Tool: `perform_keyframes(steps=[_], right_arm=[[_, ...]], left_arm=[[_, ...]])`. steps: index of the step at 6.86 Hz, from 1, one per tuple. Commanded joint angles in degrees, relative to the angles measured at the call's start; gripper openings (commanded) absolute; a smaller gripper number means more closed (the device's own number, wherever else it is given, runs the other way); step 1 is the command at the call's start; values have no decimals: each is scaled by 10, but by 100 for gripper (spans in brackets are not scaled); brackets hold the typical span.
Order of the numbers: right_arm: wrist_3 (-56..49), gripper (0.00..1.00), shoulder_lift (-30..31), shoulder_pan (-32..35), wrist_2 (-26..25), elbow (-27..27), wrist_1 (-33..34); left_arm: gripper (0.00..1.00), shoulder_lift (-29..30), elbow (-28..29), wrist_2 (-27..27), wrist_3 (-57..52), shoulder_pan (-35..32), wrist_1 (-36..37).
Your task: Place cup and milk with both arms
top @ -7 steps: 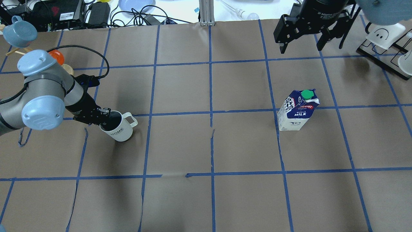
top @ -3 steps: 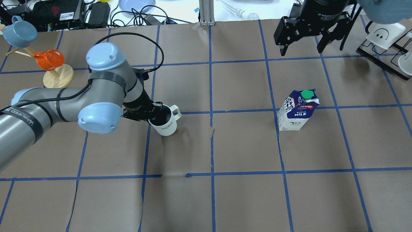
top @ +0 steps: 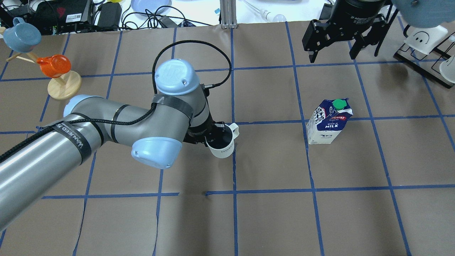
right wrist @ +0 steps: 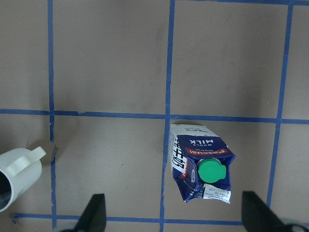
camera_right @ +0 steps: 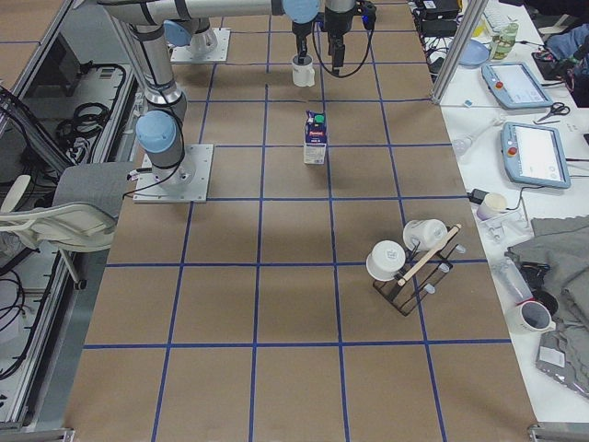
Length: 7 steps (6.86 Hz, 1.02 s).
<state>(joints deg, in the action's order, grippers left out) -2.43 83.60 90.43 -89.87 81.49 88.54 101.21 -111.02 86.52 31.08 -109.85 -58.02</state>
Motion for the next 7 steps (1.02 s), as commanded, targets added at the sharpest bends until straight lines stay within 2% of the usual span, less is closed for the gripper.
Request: perform_keyframes(steps=[1, 2, 4, 5, 6, 7], right_arm=[[-23, 100, 3, -9, -2, 30, 7], [-22, 100, 6, -10, -4, 31, 9], [-24, 100, -1, -24, -3, 38, 8], [-28, 100, -3, -38, 0, 47, 8], [-39, 100, -11, -42, 0, 69, 20], [-46, 100, -11, -46, 0, 103, 61]], left_arm=[[0, 9, -9, 0, 45, -35, 29], [0, 16, -28, 0, 45, -36, 63], [0, 15, -43, 1, 43, -35, 73], [35, 14, -42, 3, 38, -34, 72], [54, 9, -38, 10, 32, -28, 73], [63, 10, -30, 11, 20, -27, 67]])
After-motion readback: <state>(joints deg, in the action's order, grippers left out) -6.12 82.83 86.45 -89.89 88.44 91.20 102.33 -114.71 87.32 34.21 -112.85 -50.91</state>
